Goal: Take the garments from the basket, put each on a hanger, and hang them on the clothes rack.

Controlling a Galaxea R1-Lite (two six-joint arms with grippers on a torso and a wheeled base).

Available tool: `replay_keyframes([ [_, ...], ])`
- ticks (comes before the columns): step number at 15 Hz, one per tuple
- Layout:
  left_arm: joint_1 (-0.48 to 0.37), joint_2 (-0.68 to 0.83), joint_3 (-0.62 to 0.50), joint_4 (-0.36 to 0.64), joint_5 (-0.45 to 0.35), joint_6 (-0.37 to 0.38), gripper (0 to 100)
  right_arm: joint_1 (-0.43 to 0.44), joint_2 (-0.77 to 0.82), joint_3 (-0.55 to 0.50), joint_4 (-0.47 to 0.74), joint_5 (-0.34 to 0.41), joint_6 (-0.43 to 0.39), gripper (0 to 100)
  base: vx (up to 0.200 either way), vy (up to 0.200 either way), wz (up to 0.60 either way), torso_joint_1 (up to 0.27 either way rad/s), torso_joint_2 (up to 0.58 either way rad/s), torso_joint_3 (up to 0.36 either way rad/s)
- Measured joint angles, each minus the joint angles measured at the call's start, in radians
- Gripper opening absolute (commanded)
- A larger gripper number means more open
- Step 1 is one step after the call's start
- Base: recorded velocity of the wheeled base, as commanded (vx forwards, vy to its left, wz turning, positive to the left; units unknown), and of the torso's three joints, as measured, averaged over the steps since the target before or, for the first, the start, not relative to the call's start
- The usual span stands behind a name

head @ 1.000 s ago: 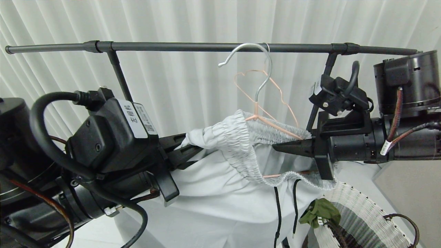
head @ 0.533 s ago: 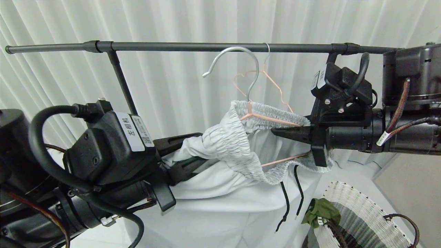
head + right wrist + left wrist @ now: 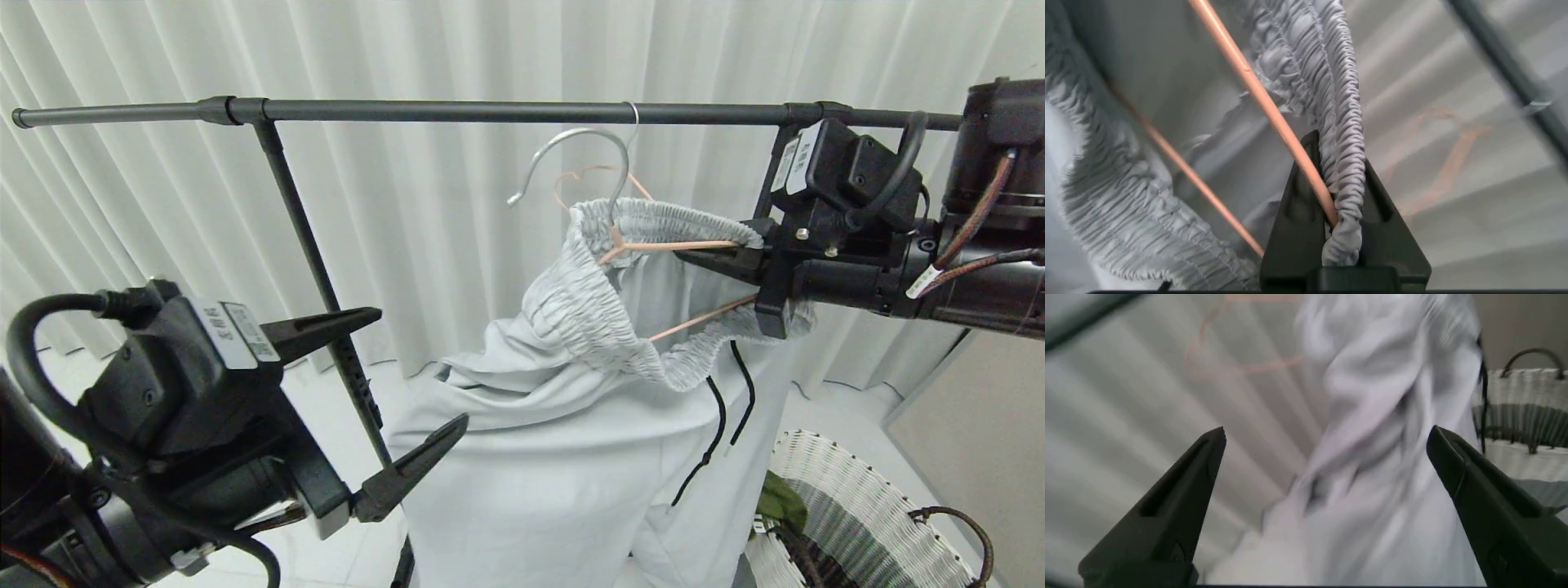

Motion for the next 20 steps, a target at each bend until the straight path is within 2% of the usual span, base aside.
replay_keyframes([
  [2,0.055,-0.048,0.088,0.001,0.004,-0.014,100,-0.015,-0.001,0.01,-0.011,-0.004,0.006,0,0.0,0.0,0.0,0.0,0.0,0.0],
  [6,0.09,-0.094,0.193,0.004,0.004,-0.046,100,-0.027,-0.012,0.008,-0.013,-0.009,0.065,0,0.0,0.0,0.0,0.0,0.0,0.0],
  [10,0.14,0.0,0.205,0.004,0.004,-0.105,100,-0.024,-0.039,0.013,-0.011,-0.01,0.101,0,0.0,0.0,0.0,0.0,0.0,0.0],
  [14,0.197,0.107,0.165,0.002,0.002,-0.113,100,-0.011,-0.053,0.01,-0.011,-0.01,0.14,0,0.0,0.0,0.0,0.0,0.0,0.0],
  [15,0.203,0.124,0.151,0.002,0.001,-0.114,0,-0.01,-0.054,0.01,-0.011,-0.011,0.147,0,0.0,0.0,0.0,0.0,0.0,0.0],
  [20,0.225,0.158,0.149,0.002,0.004,-0.114,0,-0.009,-0.06,0.009,-0.011,-0.029,0.195,0,0.0,0.0,0.0,0.0,0.0,0.0],
])
